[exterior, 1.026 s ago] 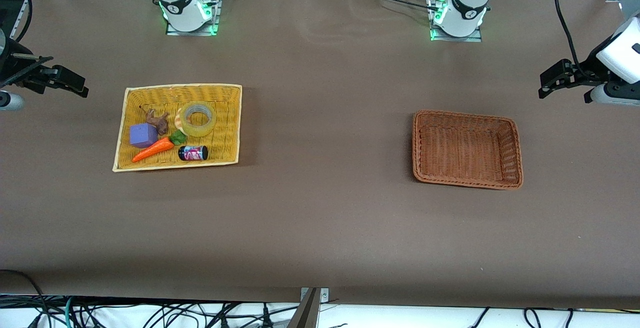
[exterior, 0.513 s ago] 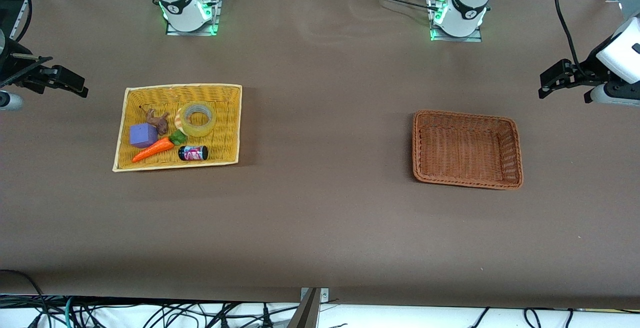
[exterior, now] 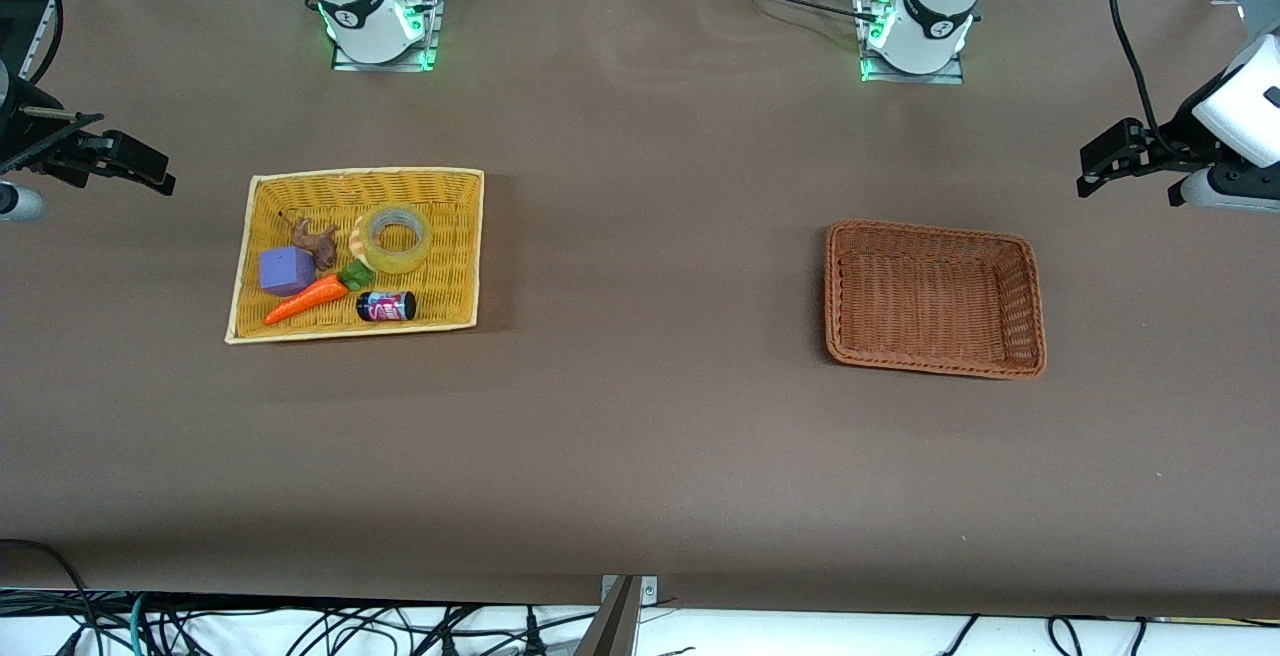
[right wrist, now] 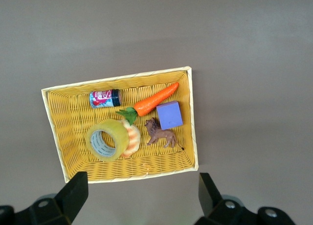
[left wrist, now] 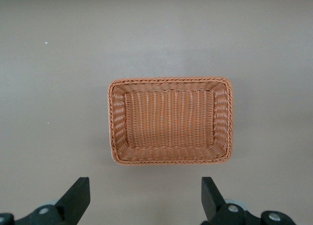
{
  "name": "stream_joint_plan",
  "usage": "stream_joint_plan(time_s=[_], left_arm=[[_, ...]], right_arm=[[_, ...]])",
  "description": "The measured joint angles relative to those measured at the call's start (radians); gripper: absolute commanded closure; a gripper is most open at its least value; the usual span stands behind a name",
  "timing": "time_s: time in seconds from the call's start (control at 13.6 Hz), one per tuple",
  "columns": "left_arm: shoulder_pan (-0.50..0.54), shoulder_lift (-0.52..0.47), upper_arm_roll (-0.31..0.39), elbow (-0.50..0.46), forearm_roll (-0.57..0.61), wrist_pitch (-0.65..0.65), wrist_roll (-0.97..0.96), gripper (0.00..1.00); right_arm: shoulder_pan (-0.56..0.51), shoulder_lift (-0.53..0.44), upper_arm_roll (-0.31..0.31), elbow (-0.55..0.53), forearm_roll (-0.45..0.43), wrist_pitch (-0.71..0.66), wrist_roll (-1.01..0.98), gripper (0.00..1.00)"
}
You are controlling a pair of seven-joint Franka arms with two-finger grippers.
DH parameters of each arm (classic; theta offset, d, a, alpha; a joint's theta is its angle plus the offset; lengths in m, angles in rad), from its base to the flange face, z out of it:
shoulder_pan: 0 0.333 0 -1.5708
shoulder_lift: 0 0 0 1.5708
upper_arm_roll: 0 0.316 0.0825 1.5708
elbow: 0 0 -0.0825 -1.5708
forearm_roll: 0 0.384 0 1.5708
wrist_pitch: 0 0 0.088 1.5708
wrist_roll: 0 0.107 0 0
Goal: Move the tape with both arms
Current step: 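Reach the right gripper down over the clear tape roll in the tray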
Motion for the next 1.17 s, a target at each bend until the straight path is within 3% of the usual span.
stream_joint_plan(time_s=[1.17], left_arm=[[0.000,0.001,0.000,0.000,0.000,0.000,0.000,0.00]], right_arm=[[0.001,0.041,0.004,0.000,-0.006,-0.005,-0.001,0.00]])
